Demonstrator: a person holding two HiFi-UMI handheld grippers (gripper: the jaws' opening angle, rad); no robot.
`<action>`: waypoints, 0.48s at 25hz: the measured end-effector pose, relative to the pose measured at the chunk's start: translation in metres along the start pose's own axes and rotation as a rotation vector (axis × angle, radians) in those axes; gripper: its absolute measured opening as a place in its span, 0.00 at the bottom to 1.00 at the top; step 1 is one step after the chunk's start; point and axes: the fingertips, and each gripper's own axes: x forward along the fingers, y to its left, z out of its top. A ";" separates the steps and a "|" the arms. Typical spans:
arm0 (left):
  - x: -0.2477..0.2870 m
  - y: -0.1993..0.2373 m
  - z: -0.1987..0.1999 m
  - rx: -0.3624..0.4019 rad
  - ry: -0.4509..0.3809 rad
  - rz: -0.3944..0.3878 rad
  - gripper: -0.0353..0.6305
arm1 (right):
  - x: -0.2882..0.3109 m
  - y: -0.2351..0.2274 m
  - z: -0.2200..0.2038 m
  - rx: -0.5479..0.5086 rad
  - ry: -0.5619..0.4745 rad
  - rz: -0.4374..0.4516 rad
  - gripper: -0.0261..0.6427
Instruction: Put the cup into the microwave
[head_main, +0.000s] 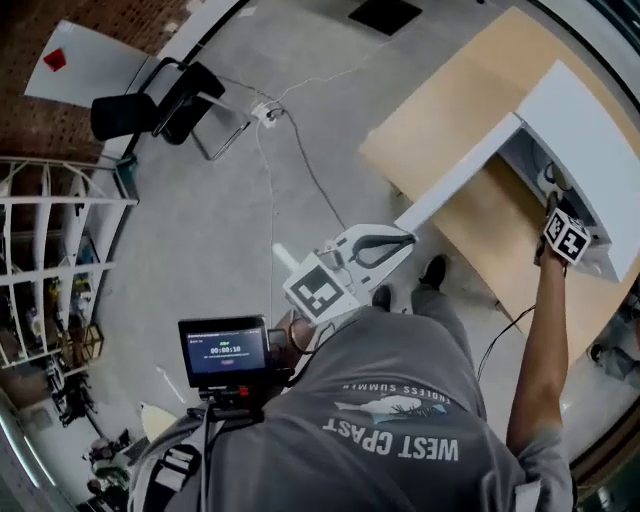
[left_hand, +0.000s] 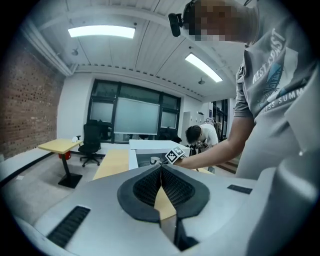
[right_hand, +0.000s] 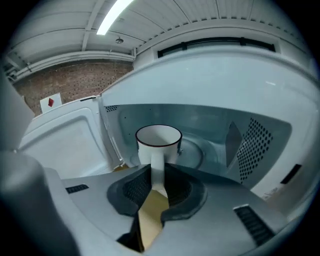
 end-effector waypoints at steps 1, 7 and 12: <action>-0.004 -0.001 0.002 -0.006 -0.005 0.014 0.09 | 0.004 0.008 0.002 -0.007 -0.003 0.006 0.14; -0.011 0.002 -0.006 0.025 -0.030 0.010 0.09 | 0.021 0.015 0.008 -0.023 -0.066 -0.034 0.14; -0.005 0.007 -0.002 0.002 -0.020 0.011 0.09 | 0.038 0.008 0.021 -0.031 -0.099 -0.057 0.14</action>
